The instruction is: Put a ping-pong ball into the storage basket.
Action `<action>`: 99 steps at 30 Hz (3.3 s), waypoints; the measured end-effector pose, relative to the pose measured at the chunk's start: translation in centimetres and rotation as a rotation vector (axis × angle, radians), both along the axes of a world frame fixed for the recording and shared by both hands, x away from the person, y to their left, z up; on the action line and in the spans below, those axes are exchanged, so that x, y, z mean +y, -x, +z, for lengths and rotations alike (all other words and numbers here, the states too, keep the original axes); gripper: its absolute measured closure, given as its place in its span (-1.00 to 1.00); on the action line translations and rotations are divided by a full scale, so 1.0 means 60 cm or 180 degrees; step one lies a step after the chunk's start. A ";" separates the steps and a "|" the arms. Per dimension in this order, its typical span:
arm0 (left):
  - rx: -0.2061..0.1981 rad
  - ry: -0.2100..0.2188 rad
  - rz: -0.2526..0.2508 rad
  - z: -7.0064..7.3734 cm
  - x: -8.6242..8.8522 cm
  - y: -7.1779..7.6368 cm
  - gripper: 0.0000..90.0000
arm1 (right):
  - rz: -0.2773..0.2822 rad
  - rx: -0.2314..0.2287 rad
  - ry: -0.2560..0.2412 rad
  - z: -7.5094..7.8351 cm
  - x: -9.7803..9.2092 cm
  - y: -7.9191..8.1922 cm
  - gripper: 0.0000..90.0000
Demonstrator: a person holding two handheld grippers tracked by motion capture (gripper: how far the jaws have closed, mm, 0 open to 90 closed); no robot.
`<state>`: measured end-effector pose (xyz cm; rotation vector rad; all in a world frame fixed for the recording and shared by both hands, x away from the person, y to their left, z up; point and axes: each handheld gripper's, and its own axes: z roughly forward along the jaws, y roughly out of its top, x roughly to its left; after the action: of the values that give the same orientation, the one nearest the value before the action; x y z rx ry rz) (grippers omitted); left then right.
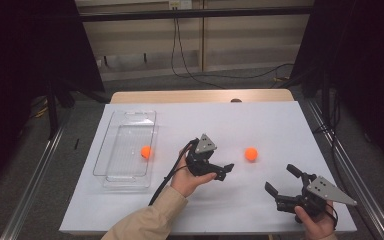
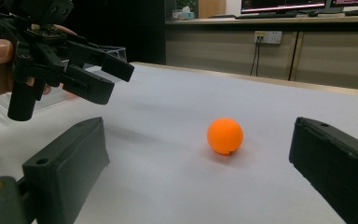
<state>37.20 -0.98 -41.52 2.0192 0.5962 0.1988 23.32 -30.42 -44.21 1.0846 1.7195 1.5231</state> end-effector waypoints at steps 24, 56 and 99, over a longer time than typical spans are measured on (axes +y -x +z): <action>0.0023 -0.0014 -0.0024 -0.011 -0.019 -0.007 -0.88 | 0.0001 -0.0001 -0.0001 0.000 0.002 -0.001 -0.92; 0.0090 0.0019 -0.0075 -0.027 -0.058 -0.020 -0.88 | -0.0001 0.0003 -0.0003 -0.001 0.001 -0.002 -0.92; 0.0131 0.0019 -0.0087 -0.043 -0.102 -0.035 -0.87 | 0.0007 -0.0004 -0.0002 0.000 0.001 -0.002 -0.92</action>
<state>39.28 -7.11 -44.12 2.0288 0.5938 0.1391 23.42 -30.35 -44.24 1.0821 1.7200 1.5255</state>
